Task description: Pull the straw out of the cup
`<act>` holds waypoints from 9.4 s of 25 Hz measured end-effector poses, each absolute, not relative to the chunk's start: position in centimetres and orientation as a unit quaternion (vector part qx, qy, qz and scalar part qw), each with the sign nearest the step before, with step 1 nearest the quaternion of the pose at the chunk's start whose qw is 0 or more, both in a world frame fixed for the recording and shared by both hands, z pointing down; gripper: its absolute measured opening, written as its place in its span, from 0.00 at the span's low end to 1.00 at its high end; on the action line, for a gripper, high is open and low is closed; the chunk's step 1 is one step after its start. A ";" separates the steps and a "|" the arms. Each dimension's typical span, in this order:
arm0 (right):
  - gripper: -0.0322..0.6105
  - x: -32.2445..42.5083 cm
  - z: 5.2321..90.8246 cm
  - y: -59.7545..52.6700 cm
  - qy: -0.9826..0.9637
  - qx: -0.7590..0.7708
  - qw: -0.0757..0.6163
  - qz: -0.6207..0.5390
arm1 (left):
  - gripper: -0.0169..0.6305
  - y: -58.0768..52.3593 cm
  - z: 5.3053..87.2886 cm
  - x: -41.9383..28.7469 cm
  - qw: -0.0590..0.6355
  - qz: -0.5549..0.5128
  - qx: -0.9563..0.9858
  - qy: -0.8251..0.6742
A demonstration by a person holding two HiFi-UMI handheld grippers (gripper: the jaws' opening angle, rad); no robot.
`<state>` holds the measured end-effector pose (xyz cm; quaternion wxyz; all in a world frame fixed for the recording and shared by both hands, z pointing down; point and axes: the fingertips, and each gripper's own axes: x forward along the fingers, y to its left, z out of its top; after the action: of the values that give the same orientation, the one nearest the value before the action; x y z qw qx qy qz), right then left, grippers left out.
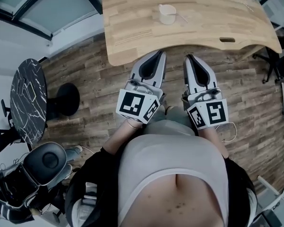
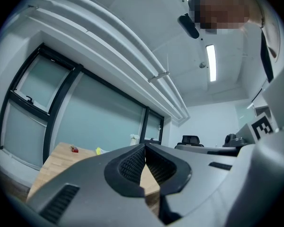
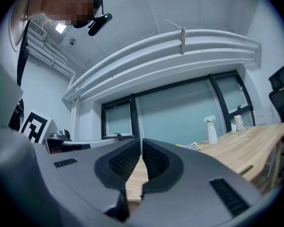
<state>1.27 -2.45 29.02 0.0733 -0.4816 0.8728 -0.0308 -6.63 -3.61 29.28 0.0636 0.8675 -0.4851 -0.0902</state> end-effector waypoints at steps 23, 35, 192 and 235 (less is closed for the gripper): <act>0.11 2.1 28.8 -13.0 0.880 -0.468 0.083 -0.027 | 0.03 -13.9 29.5 -6.6 0.058 -0.088 0.858 -0.503; 0.11 2.9 28.3 -22.3 0.894 -0.440 0.078 -0.031 | 0.04 -22.9 29.3 -5.8 0.057 -0.086 0.843 -0.528; 0.13 0.6 44.6 -30.7 0.889 -0.408 -0.140 -0.151 | 0.04 -31.8 33.0 -7.8 0.102 -0.057 0.834 -0.539; 0.13 0.7 40.8 -31.2 0.898 -0.413 -0.105 -0.114 | 0.04 -32.0 31.8 -7.9 0.090 -0.065 0.836 -0.537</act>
<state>0.70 -31.19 40.84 -0.1050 -0.4126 0.8977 -0.1139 -7.87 -31.95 31.80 0.0901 0.8363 -0.5369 -0.0653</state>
